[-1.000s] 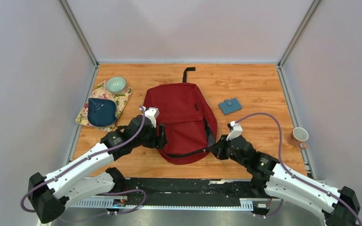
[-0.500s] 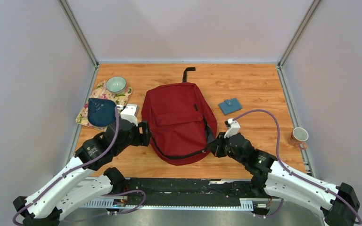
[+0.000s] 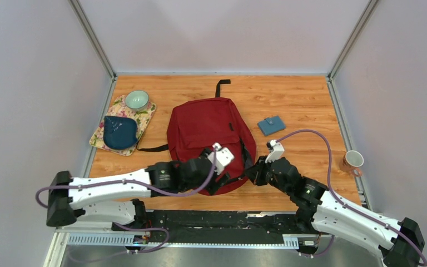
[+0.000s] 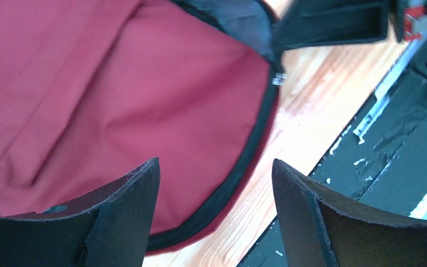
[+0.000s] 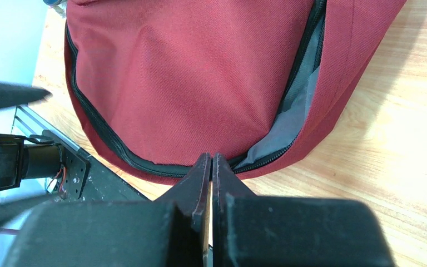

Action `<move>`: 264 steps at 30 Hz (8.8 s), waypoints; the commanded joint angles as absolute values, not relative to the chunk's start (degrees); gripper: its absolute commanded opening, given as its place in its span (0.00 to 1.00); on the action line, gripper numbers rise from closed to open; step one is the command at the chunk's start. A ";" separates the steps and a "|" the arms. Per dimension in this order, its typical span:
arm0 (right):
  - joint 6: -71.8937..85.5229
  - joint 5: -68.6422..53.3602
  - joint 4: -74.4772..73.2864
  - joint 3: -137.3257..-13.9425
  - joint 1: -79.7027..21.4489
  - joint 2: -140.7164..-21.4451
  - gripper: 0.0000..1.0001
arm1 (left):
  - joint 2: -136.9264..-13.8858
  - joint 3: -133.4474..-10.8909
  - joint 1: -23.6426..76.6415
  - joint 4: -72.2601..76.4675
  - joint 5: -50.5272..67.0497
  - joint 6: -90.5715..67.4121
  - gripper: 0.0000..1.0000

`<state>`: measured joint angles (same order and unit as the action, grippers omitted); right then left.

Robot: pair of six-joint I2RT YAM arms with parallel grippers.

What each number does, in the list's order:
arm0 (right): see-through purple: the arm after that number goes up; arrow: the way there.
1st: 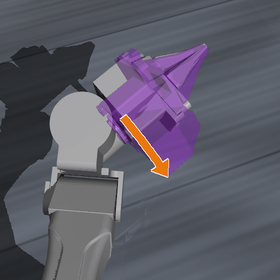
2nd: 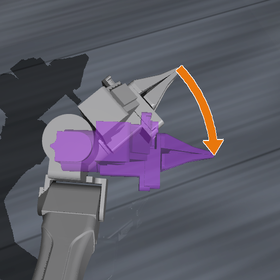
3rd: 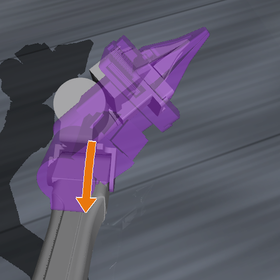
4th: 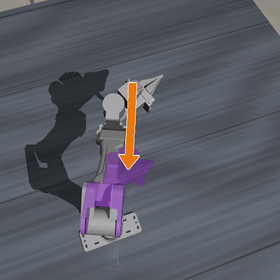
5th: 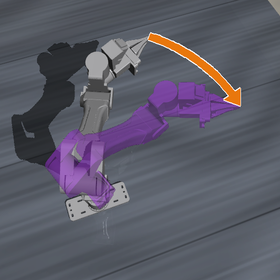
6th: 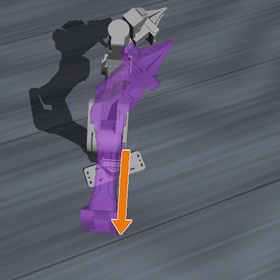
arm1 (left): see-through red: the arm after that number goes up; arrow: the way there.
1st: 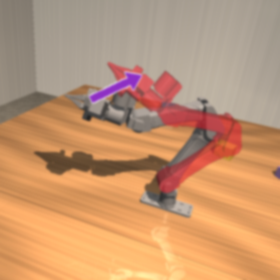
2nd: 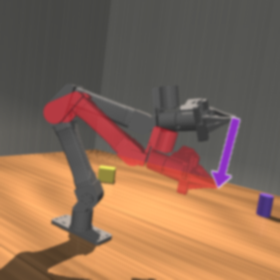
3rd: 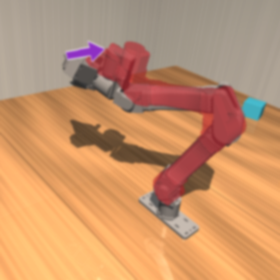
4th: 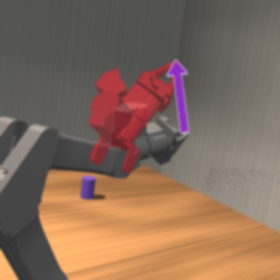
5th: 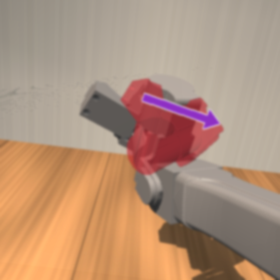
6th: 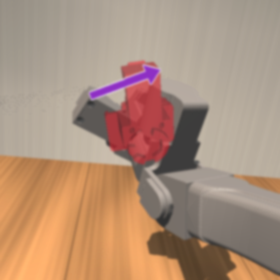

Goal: Pack the student bag
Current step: Zip the student bag at the center of the board.

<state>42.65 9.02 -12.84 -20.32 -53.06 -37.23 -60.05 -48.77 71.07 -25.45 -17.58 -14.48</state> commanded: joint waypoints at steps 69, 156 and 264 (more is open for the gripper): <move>36.56 6.52 -5.73 -29.18 -38.67 -49.66 0.00 | -73.83 -22.85 78.84 -0.35 -17.75 -25.93 0.00; 37.62 1.50 3.51 -32.17 -30.85 -66.97 0.00 | -68.73 -17.23 82.97 3.96 -15.65 -30.58 0.00; 50.45 -21.80 9.14 -18.98 -28.04 -63.72 0.35 | -87.36 -37.62 77.43 16.96 -13.62 -23.73 0.19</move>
